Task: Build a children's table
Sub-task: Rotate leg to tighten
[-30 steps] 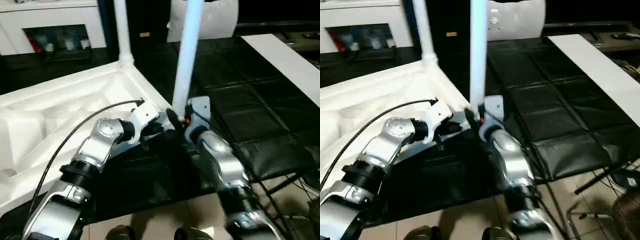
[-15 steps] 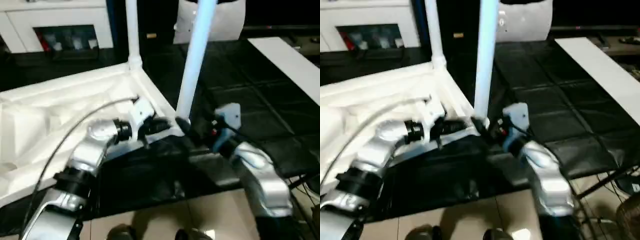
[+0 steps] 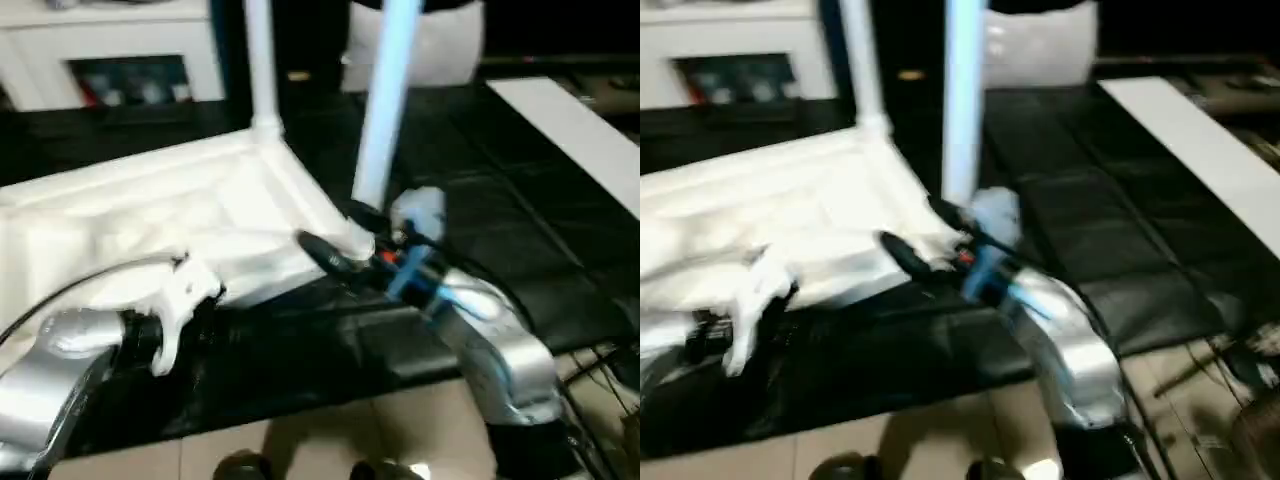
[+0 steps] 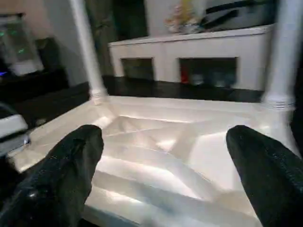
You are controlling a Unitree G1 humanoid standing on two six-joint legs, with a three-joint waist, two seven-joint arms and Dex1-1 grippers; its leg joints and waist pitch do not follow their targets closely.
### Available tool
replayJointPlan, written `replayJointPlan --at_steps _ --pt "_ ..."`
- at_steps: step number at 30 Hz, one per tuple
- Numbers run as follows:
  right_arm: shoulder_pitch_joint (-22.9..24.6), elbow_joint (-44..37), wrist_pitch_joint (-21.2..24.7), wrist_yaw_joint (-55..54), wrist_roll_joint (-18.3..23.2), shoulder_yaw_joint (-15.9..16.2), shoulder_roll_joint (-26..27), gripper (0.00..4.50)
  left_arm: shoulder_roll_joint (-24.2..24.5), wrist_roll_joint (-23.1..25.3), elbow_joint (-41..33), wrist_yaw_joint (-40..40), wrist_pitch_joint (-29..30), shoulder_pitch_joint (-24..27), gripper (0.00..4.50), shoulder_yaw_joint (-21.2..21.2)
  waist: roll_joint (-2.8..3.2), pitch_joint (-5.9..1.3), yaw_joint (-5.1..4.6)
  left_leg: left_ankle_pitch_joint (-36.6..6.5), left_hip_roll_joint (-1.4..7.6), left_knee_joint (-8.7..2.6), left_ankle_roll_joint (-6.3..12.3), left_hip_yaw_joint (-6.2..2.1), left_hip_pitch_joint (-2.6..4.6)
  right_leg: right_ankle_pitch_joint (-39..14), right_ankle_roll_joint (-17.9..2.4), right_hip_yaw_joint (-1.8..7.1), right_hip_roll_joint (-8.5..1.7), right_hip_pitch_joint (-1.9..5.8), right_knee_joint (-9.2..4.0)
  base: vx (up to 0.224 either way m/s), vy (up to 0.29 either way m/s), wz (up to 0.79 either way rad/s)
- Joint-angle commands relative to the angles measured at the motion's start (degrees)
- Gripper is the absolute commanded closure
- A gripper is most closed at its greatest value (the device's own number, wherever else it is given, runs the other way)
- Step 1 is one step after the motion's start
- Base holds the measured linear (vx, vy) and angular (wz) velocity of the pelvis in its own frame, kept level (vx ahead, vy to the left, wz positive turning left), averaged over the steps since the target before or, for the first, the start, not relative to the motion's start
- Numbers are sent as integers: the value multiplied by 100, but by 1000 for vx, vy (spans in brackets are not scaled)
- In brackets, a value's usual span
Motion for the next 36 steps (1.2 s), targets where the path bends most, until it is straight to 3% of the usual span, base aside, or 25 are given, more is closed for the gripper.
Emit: replayJointPlan --at_steps 1,4,5,6,8,9,10,13,17,18,20,22,24,27,33,35,36 --pt "-181 400 126 -188 -326 255 61 0 49 47 -404 147 373 115 317 -72 158 -370 -35 -2083 388 -473 -293 -260 164 -2498 -792 369 -510 122 -525 0 0 0" --pt "-635 1277 64 -674 -655 294 370 0 -109 215 -594 525 704 233 317 -161 175 -369 -59 -2409 385 -471 -434 -282 191 -2737 -715 386 -538 81 -544 0 0 0" --pt "-1132 2195 82 -1078 -743 171 675 0 -336 304 -737 1112 1119 256 317 -162 222 -366 -81 -2523 388 -468 -538 -313 194 -2734 -751 373 -547 92 -506 0 0 0" --pt "-1409 2697 78 -1263 -750 71 798 0 -453 404 -727 1411 1294 243 317 -149 187 -355 -128 -2630 370 -467 -560 -338 181 -2788 -724 352 -535 117 -533 0 0 0" --pt "-1607 3086 8 -1437 -731 -22 866 0 -495 490 -734 1604 1455 244 317 -127 200 -364 -99 -2671 350 -437 -536 -312 234 -2820 -582 363 -526 67 -584 0 0 0" --pt "-1607 3086 8 -1437 -731 -22 866 0 -495 490 -734 1604 1455 244 317 -127 199 -367 -110 -2667 346 -439 -529 -310 229 -2771 -571 366 -515 71 -567 0 0 0" --pt "-1738 3383 -87 -1612 -701 -150 915 0 -498 597 -708 1720 1498 251 317 -129 201 -377 -83 -2607 349 -449 -497 -306 223 -2688 -507 364 -502 88 -575 0 0 0" --pt "-2166 4447 -645 -2451 -664 -667 933 0 -427 921 -577 2032 1538 258 317 -90 203 -412 -81 -2458 352 -439 -542 -301 209 -2321 -587 361 -504 95 -515 0 0 0" --pt "-2540 5340 -1284 -3030 -768 -1002 775 0 -445 954 -494 2311 1495 167 317 -20 204 -451 -58 -2315 332 -418 -523 -270 196 -1891 -689 354 -487 106 -458 0 0 0" --pt "-2636 5561 -1448 -3122 -774 -1080 704 0 -464 926 -474 2384 1473 130 317 -20 230 -465 -43 -2251 338 -408 -516 -270 194 -1750 -731 357 -498 111 -432 0 0 0" --pt "-2741 5810 -1597 -3278 -750 -1210 586 0 -510 914 -428 2457 1453 72 317 -29 222 -469 -29 -2230 332 -394 -500 -248 201 -1630 -779 357 -479 101 -429 0 0 0" --pt "-2821 5978 -1735 -3345 -741 -1289 448 0 -547 967 -361 2500 1364 19 317 -47 215 -471 -17 -2082 323 -397 -446 -248 139 -1478 -788 357 -481 156 -404 0 0 0" --pt "-2950 6233 -1932 -3424 -724 -1409 262 0 -610 1012 -283 2541 1263 -41 317 -78 224 -496 11 -1909 324 -380 -395 -242 128 -1334 -805 350 -483 175 -378 0 0 0" --pt "-3156 6631 -2320 -3501 -774 -1555 -129 0 -755 1083 -90 2697 1039 -167 317 -192 219 -495 55 -1943 323 -362 -375 -228 149 -1460 -804 339 -478 157 -400 0 0 0" --pt "-3201 6754 -2734 -3201 -849 -1573 -498 0 -1023 1198 201 3081 596 -390 317 -256 188 -493 72 -1889 318 -356 -292 -240 85 -1486 -753 321 -486 209 -404 0 0 0" --pt "-3138 6635 -2786 -3023 -863 -1536 -527 0 -1135 1204 206 3188 455 -390 317 -206 159 -495 38 -1809 309 -349 -221 -242 46 -1507 -764 315 -493 241 -407 0 0 0" --pt "-3103 6589 -2843 -2868 -887 -1479 -543 0 -1243 1201 197 3281 299 -366 317 -153 178 -486 17 -1794 307 -340 -170 -238 42 -1531 -793 314 -495 232 -429 0 0 0"
